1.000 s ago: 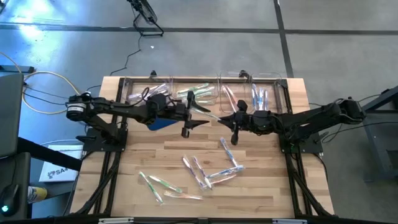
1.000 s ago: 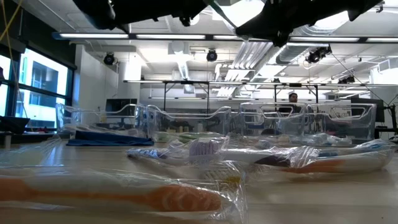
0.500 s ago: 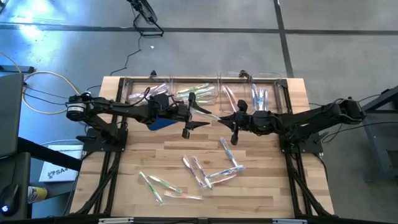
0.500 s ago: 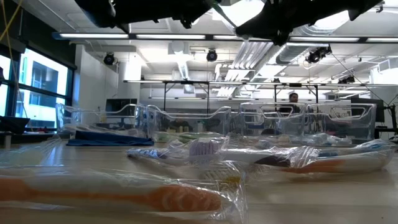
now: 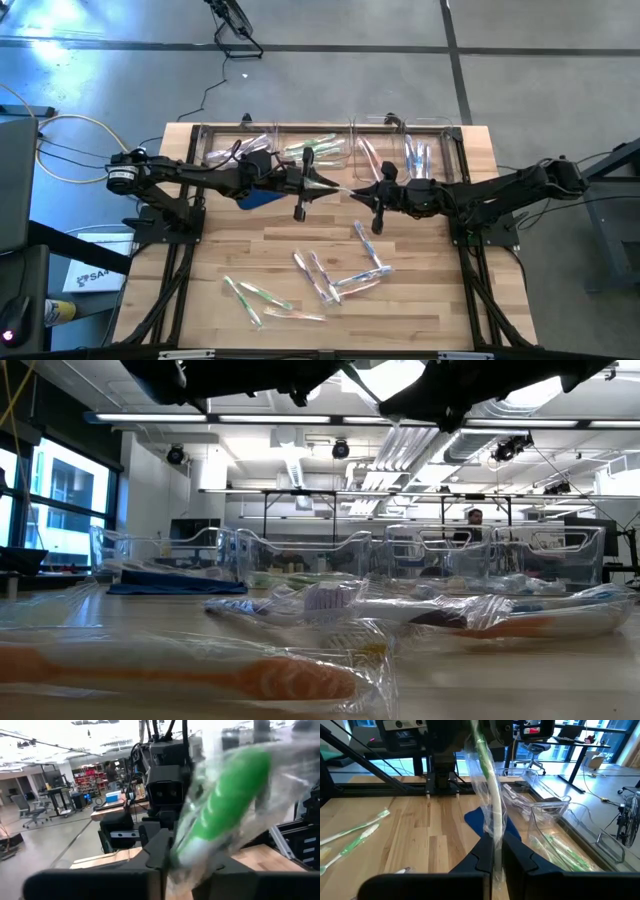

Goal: Pick & Place Toothbrushes
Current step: Put the green toothbrush into the middle left transparent bin, then put the blue toothbrush into the right transparent bin

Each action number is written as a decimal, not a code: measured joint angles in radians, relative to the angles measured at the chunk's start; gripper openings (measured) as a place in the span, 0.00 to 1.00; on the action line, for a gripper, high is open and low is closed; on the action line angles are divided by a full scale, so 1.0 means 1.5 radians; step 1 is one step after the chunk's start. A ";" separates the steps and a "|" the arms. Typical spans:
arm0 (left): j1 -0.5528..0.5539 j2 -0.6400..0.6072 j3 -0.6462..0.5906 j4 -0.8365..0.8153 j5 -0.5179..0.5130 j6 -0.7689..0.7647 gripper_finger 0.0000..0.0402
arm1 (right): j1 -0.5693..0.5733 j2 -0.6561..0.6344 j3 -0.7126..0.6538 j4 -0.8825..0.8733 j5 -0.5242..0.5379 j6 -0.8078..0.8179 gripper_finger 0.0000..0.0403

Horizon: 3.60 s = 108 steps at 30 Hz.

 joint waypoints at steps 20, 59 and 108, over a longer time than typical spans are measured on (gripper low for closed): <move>-0.001 -0.001 0.000 -0.009 -0.010 0.054 0.04 | 0.005 0.000 0.000 0.005 -0.015 -0.003 0.18; 0.232 -0.023 0.264 -0.695 -0.079 0.344 0.04 | 0.042 -0.167 0.000 -0.408 -0.070 0.226 0.03; 0.388 0.228 0.460 -0.933 -0.048 0.293 0.57 | 0.042 0.005 0.000 -0.323 -0.125 0.264 0.00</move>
